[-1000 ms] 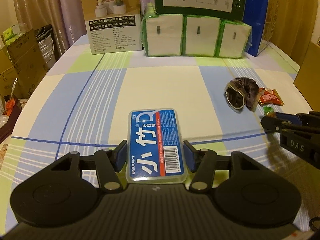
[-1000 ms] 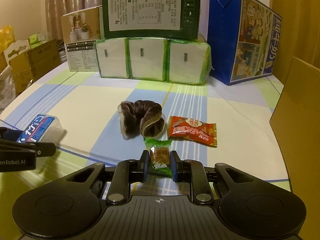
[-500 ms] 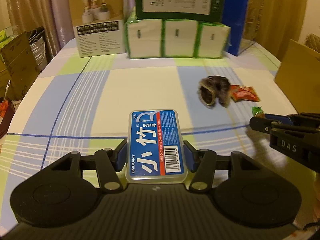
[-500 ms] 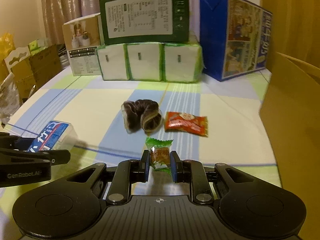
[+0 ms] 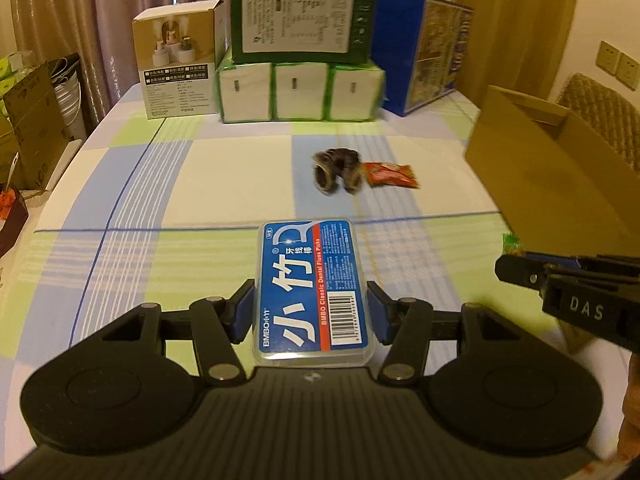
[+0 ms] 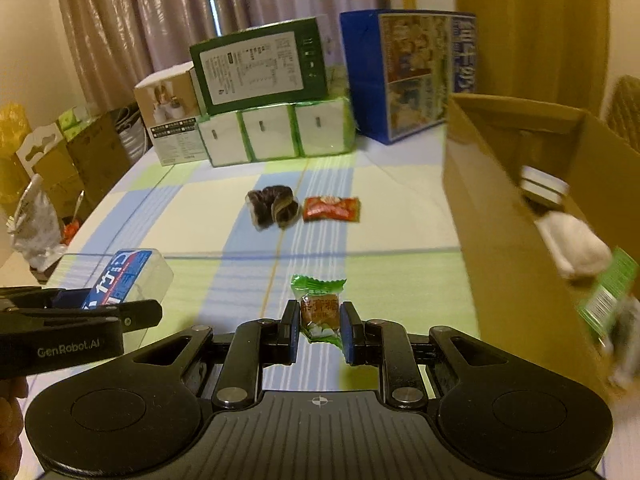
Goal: Organize objects
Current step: 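Carry the toothpick box and candy over the cardboard box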
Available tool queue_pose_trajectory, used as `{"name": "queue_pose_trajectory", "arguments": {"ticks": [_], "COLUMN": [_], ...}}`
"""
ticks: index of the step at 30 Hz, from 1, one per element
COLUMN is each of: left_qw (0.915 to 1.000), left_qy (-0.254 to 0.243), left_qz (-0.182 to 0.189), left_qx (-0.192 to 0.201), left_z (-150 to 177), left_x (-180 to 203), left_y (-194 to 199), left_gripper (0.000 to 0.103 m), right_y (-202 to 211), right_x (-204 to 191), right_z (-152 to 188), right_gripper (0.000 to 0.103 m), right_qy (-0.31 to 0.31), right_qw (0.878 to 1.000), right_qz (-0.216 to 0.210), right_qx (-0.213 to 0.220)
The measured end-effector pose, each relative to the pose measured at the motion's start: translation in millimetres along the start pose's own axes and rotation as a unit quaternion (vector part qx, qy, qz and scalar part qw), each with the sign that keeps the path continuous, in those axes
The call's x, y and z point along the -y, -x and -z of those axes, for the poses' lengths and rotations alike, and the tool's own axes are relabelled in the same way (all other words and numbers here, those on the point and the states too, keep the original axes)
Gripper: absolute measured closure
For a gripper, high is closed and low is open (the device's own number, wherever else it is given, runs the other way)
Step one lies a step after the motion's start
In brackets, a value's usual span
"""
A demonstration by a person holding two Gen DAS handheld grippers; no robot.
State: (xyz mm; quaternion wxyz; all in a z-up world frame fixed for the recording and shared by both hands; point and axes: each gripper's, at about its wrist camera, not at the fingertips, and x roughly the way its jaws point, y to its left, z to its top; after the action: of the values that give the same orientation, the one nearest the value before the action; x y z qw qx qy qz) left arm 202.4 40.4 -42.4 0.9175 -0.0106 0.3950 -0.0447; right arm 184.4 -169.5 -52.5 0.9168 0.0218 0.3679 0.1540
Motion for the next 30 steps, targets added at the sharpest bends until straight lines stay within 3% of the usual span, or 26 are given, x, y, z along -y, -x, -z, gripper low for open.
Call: {"name": "queue_pose_trajectory", "arguments": {"ticks": [5, 8, 16, 30], "left_qw": [1.0, 0.9999, 0.9999, 0.9997], "left_qy": [0.0, -0.012, 0.01, 0.013], "left_qz": [0.0, -0.002, 0.007, 0.015], "left_qx": [-0.002, 0.003, 0.007, 0.012], "left_z": [17.2, 25.4, 38.7, 55.0], "left_x": [21.0, 34.8, 51.9, 80.6], "left_y": [39.3, 60.4, 103.8, 144.4], "left_gripper": [0.051, 0.051, 0.051, 0.051], "right_y": [46.1, 73.6, 128.0, 181.4], "right_x": [0.0, -3.5, -3.7, 16.7], "right_z": [17.5, 23.6, 36.7, 49.7], "right_gripper": [0.085, 0.085, 0.085, 0.085], "right_qy": [-0.02, -0.01, 0.005, 0.001], "right_qw": [1.0, 1.0, 1.0, 0.999], "right_qz": [-0.007, -0.007, -0.002, 0.005], "right_qx": [-0.008, -0.003, 0.016, 0.033]}}
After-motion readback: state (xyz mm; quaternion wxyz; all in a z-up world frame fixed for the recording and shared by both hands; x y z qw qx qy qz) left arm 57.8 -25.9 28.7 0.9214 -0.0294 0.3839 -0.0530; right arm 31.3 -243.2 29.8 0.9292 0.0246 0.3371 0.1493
